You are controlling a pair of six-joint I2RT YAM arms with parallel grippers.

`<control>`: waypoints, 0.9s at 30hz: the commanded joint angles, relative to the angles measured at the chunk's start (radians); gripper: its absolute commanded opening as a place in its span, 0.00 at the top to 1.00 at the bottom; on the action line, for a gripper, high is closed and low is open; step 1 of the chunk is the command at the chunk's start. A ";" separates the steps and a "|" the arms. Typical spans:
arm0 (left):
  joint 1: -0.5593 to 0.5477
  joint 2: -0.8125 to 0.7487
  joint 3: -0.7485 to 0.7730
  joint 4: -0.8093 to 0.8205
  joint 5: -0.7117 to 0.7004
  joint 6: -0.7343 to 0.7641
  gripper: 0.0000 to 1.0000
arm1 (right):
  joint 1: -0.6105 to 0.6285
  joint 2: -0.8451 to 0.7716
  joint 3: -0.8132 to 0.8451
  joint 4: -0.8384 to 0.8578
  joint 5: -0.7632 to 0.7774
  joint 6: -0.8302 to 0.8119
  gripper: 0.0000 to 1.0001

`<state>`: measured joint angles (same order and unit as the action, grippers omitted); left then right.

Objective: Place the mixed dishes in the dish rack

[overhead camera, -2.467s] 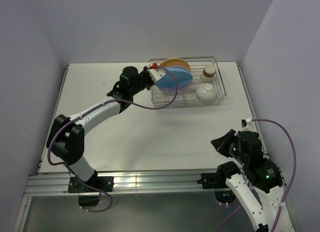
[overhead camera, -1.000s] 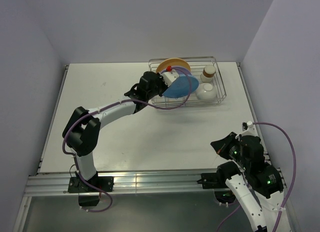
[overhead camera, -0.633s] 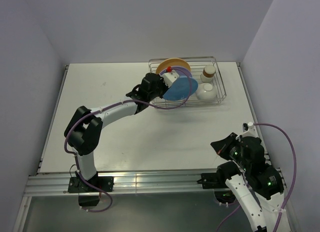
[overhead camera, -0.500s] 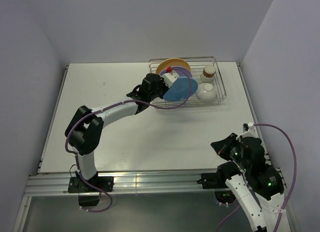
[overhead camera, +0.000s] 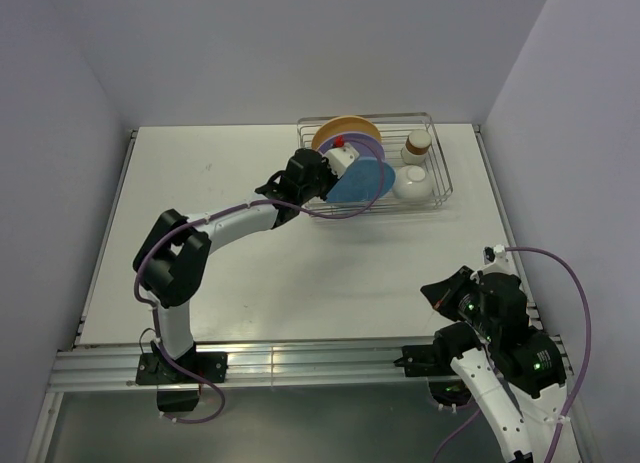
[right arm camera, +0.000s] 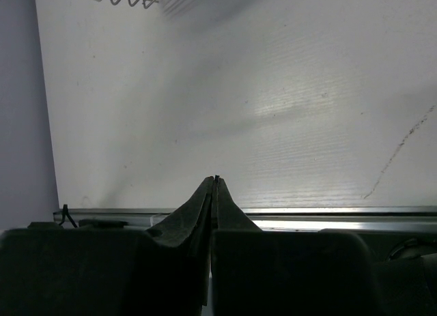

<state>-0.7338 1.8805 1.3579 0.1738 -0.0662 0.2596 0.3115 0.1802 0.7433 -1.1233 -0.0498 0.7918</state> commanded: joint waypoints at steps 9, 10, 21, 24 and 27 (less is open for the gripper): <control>-0.006 0.045 -0.003 -0.025 -0.027 -0.069 1.00 | -0.003 -0.019 -0.019 0.014 -0.001 0.006 1.00; -0.006 0.048 -0.002 -0.028 -0.029 -0.071 1.00 | -0.003 -0.022 -0.022 0.017 -0.002 0.006 1.00; -0.004 0.062 -0.016 -0.065 -0.046 -0.099 1.00 | -0.003 -0.048 -0.051 0.022 -0.015 0.023 1.00; -0.004 0.065 -0.016 -0.079 -0.070 -0.111 1.00 | -0.005 -0.048 -0.055 0.020 -0.016 0.024 1.00; 0.001 0.060 -0.019 -0.088 -0.083 -0.115 1.00 | -0.003 -0.044 -0.048 0.020 -0.015 0.023 1.00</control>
<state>-0.7338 1.9106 1.3579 0.1684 -0.0845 0.1787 0.3115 0.1410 0.6952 -1.1233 -0.0673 0.8108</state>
